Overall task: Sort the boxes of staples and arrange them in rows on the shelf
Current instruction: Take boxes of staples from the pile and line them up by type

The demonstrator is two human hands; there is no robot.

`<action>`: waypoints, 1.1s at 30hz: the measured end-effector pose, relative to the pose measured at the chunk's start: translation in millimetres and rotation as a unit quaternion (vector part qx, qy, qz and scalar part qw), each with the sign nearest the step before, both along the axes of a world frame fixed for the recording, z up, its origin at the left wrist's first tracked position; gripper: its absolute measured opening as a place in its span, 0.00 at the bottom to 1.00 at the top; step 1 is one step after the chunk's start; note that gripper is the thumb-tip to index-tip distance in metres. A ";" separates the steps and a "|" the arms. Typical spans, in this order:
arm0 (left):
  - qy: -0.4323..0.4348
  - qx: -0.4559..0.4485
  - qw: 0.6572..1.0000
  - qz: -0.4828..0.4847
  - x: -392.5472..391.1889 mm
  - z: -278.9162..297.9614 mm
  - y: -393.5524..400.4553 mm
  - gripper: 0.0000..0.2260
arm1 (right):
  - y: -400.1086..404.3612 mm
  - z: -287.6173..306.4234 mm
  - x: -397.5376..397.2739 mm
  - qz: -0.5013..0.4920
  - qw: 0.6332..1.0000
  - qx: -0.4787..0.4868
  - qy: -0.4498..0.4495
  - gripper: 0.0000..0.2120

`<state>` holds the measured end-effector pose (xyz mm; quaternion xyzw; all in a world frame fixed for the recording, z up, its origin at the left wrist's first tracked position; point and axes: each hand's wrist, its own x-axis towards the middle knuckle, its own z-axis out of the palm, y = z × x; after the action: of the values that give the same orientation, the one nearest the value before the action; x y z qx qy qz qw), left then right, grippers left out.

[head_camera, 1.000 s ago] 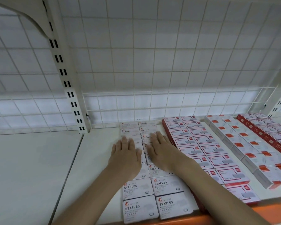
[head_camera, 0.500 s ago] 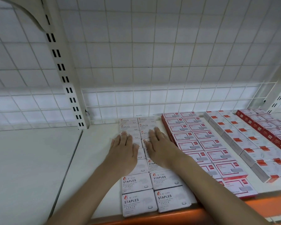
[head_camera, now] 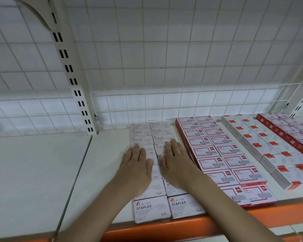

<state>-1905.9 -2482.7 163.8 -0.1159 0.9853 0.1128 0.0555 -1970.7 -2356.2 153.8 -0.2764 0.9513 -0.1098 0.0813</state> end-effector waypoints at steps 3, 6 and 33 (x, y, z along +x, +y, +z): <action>0.004 0.005 1.000 -0.008 1.1 0.9 -2.3 0.24 | -5.0 -13.6 -7.7 0.002 1.000 -0.008 0.021 0.47; 0.005 0.017 1.000 -0.012 0.5 2.2 -2.5 0.24 | -5.5 -14.5 -8.8 -0.006 1.000 -0.012 0.018 0.47; 0.011 0.022 0.999 -0.040 32.7 0.5 14.4 0.25 | 15.8 8.1 34.6 0.030 0.999 -0.011 -0.010 0.28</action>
<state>-1873.3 -2468.2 164.4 -0.0744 0.9870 0.1333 0.0512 -1936.0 -2340.3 161.9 -0.3043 0.9406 -0.1204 0.0910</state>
